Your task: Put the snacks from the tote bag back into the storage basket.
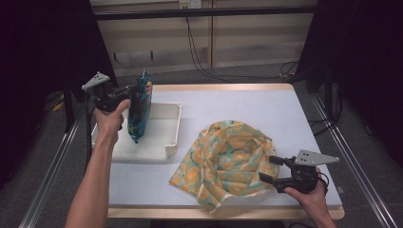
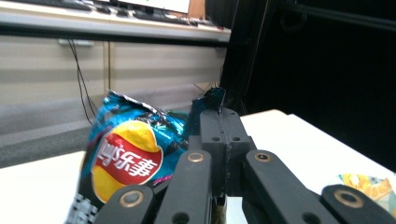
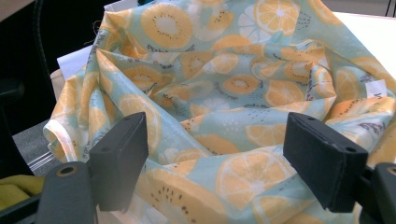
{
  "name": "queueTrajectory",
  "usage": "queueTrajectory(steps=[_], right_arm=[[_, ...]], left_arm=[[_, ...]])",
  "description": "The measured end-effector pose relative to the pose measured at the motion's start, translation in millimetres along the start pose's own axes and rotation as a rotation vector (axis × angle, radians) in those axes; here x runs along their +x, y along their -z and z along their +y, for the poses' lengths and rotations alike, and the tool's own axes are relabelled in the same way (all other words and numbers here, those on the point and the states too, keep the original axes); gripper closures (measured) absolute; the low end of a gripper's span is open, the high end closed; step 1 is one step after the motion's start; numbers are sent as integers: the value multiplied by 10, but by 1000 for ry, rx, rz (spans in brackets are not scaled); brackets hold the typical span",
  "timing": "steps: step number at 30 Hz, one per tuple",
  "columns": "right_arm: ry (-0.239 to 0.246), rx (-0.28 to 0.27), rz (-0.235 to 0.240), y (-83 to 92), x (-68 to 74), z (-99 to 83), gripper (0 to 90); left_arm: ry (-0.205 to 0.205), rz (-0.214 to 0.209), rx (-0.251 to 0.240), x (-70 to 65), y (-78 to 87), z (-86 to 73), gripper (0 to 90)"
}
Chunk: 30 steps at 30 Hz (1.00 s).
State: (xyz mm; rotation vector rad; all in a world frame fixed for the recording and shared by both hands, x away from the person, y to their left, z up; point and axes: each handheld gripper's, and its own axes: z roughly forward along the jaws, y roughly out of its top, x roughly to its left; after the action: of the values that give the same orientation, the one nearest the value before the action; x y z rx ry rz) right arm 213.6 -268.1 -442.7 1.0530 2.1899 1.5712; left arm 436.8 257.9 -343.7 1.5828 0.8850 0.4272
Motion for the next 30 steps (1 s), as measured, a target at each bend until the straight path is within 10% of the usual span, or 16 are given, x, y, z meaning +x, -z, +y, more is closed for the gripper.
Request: queueTrajectory(steps=[30], right_arm=[[-15, 11, 11, 2, -55, -37, 215]], left_arm=[[1, -87, 74, -189, -728, -106, 876]])
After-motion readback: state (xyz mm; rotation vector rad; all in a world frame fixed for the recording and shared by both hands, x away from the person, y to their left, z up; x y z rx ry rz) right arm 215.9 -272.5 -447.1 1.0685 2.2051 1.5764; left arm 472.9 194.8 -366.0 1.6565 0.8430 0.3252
